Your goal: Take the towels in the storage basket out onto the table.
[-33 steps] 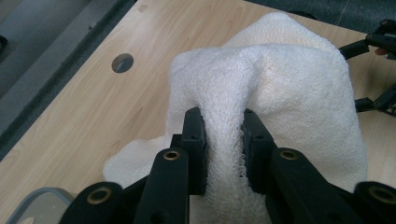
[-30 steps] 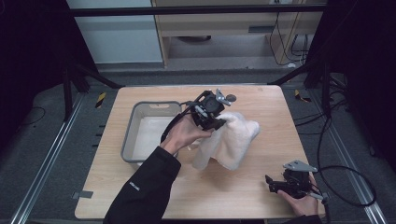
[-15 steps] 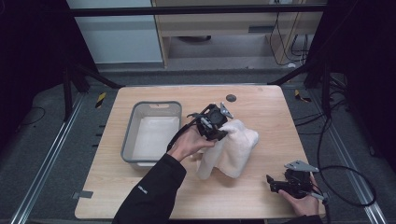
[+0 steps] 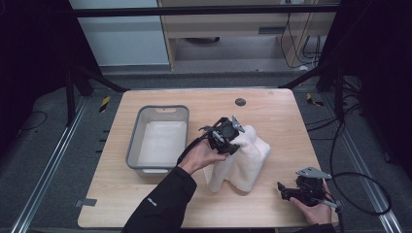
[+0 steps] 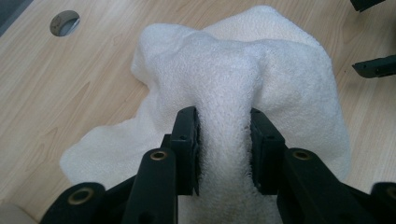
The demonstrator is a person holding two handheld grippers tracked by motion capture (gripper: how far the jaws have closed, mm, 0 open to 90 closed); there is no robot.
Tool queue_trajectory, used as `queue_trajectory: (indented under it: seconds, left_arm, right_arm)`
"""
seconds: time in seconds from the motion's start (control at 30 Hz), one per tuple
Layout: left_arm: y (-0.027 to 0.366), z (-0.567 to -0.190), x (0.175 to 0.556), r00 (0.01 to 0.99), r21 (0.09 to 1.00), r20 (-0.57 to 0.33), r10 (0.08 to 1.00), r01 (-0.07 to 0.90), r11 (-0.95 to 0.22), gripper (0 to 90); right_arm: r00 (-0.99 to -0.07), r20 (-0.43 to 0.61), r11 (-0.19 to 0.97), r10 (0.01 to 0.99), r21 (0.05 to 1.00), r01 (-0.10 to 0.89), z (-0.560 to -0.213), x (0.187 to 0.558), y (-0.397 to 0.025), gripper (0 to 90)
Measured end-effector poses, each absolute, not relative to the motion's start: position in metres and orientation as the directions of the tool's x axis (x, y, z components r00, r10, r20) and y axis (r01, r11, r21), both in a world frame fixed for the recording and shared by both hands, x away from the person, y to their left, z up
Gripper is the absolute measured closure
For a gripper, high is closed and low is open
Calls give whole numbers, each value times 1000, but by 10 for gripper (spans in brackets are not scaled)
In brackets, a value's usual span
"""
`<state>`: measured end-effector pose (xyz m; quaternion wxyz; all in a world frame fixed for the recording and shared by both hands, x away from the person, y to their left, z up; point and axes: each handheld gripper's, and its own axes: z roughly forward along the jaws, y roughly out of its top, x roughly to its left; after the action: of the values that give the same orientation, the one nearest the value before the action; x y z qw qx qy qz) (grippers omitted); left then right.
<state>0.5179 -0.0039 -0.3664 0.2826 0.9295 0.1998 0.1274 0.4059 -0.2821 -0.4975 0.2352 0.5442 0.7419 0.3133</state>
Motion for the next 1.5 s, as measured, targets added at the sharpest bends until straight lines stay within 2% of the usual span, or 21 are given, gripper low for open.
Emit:
queue_trajectory:
  seconds: [0.4,0.87,1.2,1.5]
  left_arm:
    - [-4,-389,518,881,569,120,457,316,-759,489]
    - [4,-396,519,876,595,93,474,333,-731,279]
    - [22,-380,507,868,645,95,488,320,-694,223]
    - [52,-371,495,845,708,62,532,338,-620,210]
  right_arm:
    - [-296,-11,213,955,720,660,-498,406,-282,55]
    - [-298,-9,214,954,719,662,-499,406,-282,54]
    - [-297,-7,211,955,718,663,-498,407,-282,53]
    - [-297,-11,214,955,718,662,-499,407,-282,52]
